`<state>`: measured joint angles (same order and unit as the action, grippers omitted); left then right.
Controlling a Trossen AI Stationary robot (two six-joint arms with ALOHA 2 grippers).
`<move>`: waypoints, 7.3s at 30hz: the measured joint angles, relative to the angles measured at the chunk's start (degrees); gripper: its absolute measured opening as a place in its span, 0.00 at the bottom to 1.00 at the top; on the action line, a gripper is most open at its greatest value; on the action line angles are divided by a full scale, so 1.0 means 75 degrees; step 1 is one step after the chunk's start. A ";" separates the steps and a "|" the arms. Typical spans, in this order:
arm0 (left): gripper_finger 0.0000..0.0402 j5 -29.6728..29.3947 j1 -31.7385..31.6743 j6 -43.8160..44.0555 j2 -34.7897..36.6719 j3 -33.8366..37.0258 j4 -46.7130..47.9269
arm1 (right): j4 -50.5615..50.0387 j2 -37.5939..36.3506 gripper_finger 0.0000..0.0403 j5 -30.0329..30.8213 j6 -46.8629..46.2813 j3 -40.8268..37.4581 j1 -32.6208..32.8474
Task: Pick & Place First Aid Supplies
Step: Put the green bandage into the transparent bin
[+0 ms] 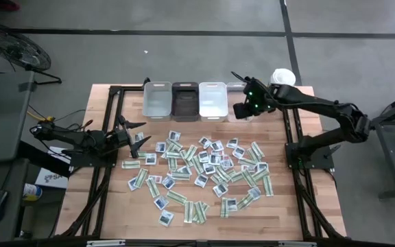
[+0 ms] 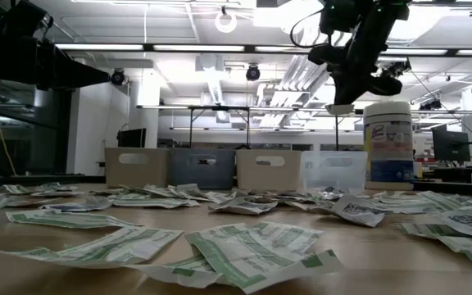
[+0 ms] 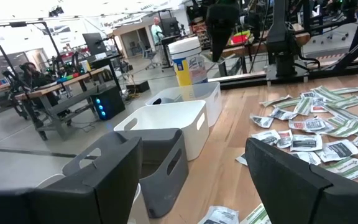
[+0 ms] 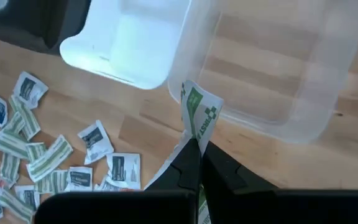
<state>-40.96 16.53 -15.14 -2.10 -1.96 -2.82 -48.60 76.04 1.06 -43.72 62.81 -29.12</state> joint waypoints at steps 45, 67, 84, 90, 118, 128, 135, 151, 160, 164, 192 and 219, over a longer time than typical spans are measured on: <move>0.70 -0.0002 0.0001 0.0000 0.0000 -0.0001 -0.0001 | 0.0560 0.3006 0.17 -0.0154 0.2698 0.0896 -0.1670; 0.70 -0.0002 -0.0002 0.0000 0.0002 -0.0002 -0.0001 | 0.0083 0.2160 0.54 -0.0203 0.2689 0.0896 -0.1642; 0.70 -0.0002 0.0000 0.0000 0.0002 0.0001 -0.0001 | -0.2394 0.0411 0.51 -0.0264 0.3680 0.0896 -0.0581; 0.70 -0.0002 0.0000 0.0000 -0.0001 0.0000 -0.0001 | -0.2942 -0.0054 0.52 -0.0024 0.3111 0.0614 -0.0094; 0.70 -0.0001 0.0000 0.0000 -0.0001 -0.0001 -0.0001 | 0.0910 -0.1492 0.52 -0.0797 -0.1175 -0.4159 0.1927; 0.70 -0.0002 -0.0002 0.0000 -0.0001 0.0001 -0.0001 | 0.1506 -0.0330 0.52 -0.0378 -0.0987 -0.4084 0.1990; 0.70 0.0001 0.0001 0.0000 0.0000 -0.0002 -0.0001 | 0.1918 0.0404 0.50 -0.0187 -0.1052 -0.4034 0.1987; 0.70 -0.0002 0.0001 0.0000 0.0001 0.0000 -0.0001 | 0.1637 0.0564 0.32 0.0053 -0.1050 -0.3848 0.1733; 0.70 0.0001 -0.0002 0.0000 0.0002 0.0001 0.0001 | 0.1628 0.0563 0.22 0.0015 -0.1161 -0.3780 0.1725; 0.70 -0.0002 0.0000 0.0000 0.0001 -0.0001 0.0000 | 0.1534 0.0570 0.16 -0.0009 -0.1161 -0.3584 0.1722; 0.70 -0.0002 -0.0001 0.0000 -0.0001 -0.0001 -0.0001 | 0.0271 0.0076 0.00 0.0288 0.0725 -0.0777 0.0519; 0.70 -0.0001 -0.0001 0.0000 0.0000 0.0001 -0.0001 | -0.0009 0.3066 0.04 0.0988 0.1693 0.1234 -0.1617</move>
<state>-40.97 16.52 -15.14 -2.10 -1.96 -2.83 -48.66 99.04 8.47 -31.03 72.07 -41.25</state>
